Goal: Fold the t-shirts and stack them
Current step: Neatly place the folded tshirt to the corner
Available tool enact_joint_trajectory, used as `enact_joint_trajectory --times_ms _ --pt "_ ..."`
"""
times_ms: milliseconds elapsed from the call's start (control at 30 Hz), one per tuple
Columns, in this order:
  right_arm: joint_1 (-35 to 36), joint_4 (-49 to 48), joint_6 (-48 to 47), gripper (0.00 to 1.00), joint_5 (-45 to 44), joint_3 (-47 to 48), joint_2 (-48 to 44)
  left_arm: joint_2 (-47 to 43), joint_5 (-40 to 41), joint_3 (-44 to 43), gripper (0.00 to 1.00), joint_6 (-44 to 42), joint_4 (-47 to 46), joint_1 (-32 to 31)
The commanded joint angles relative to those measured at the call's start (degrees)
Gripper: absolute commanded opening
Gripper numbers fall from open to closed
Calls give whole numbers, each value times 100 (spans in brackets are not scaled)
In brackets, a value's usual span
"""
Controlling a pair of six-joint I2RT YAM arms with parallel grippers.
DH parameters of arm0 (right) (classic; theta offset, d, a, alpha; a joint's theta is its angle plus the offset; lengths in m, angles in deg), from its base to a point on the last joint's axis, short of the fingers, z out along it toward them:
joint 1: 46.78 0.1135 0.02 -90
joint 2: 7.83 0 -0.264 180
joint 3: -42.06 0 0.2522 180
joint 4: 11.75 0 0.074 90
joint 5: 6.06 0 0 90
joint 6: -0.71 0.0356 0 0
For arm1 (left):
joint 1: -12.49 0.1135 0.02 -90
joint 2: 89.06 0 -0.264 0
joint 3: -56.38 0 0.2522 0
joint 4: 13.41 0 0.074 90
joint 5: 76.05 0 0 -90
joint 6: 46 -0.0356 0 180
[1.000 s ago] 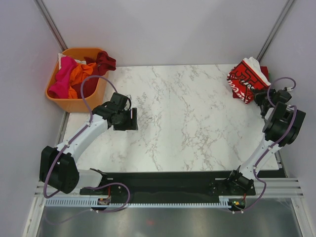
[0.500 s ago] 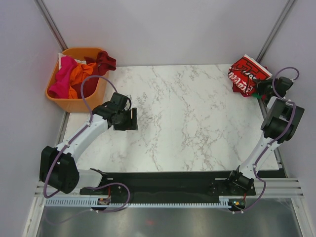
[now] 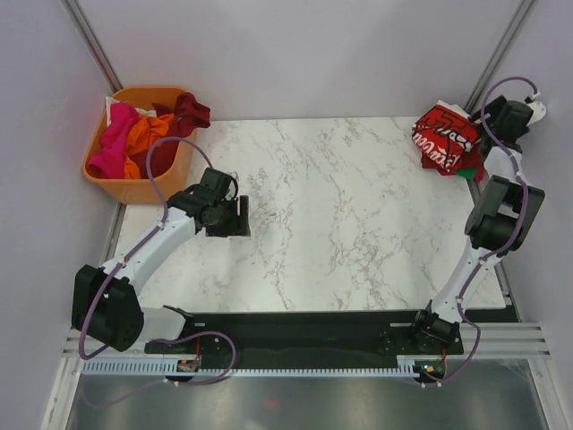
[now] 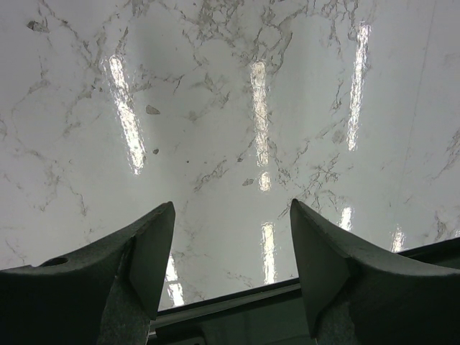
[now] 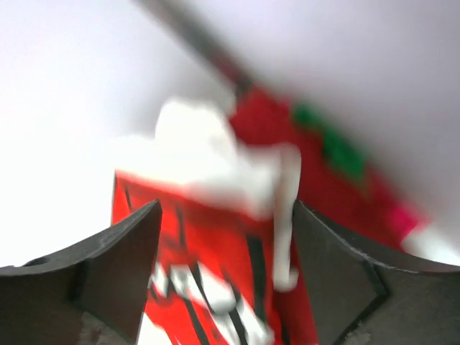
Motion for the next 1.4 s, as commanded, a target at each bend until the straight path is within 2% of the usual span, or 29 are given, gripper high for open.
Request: enact_joint_trajectory --times_ms 0,167,300,367,567,833,1033,1367 --pt "-272 -628 -1357 92 -1710 830 -878 -126 40 17 73 -183 -156 -37" --pt "115 -452 -2025 95 -1887 1024 -1370 -196 4 8 73 -183 -148 -55" --pt "168 -470 -1834 98 -905 1417 -1292 -240 22 8 73 -192 -156 -55" --pt "220 -243 -1736 97 -105 1778 -889 -266 74 17 73 -183 -156 -55" --pt "378 777 -1490 98 1135 3956 895 -301 180 25 73 -175 -139 -55" --pt "686 1191 -1955 94 927 4092 1766 -275 374 -10 73 -166 -95 -55" --pt "730 1253 -2342 93 663 3626 1820 -275 268 -18 73 -175 -86 -55" --pt "757 1499 -2790 91 364 3477 1785 -249 233 -27 73 -175 -86 -55"
